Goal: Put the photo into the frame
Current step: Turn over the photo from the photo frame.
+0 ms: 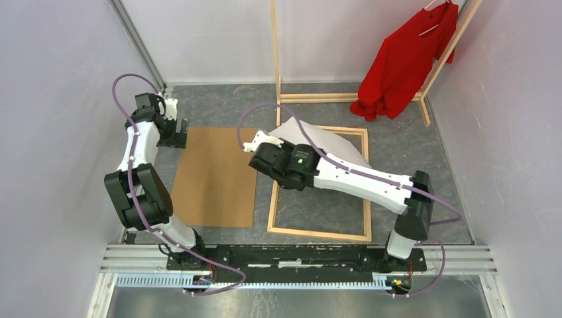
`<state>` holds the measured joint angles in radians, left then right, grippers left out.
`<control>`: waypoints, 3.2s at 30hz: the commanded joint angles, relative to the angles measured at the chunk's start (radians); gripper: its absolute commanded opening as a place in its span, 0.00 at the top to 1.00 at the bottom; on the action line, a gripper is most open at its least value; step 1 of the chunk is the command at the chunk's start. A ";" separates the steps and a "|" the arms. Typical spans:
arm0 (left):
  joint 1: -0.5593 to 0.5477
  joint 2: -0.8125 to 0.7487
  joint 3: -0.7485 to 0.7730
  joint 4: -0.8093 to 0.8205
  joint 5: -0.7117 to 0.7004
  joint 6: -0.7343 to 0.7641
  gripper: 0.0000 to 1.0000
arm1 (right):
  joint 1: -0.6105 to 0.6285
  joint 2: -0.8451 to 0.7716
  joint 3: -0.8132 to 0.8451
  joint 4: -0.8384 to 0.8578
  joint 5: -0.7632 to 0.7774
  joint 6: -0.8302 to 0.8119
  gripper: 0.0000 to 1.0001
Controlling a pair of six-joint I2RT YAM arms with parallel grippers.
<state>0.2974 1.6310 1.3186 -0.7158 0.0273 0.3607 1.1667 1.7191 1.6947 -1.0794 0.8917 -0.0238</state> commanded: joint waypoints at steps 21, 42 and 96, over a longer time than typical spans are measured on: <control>0.005 -0.034 -0.014 -0.001 -0.018 0.023 0.00 | -0.098 0.175 0.031 0.241 -0.360 0.816 1.00; 0.004 -0.014 -0.014 -0.001 -0.011 0.020 0.00 | -0.191 0.264 0.086 0.453 -0.191 1.284 1.00; -0.021 -0.090 -0.068 -0.008 0.037 0.008 0.00 | -0.271 0.219 -0.160 0.206 -0.065 1.780 1.00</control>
<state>0.2840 1.5444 1.2476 -0.7273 0.0544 0.3614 0.8928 1.9499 1.4921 -0.8951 0.8646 1.7748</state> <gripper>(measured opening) 0.996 0.006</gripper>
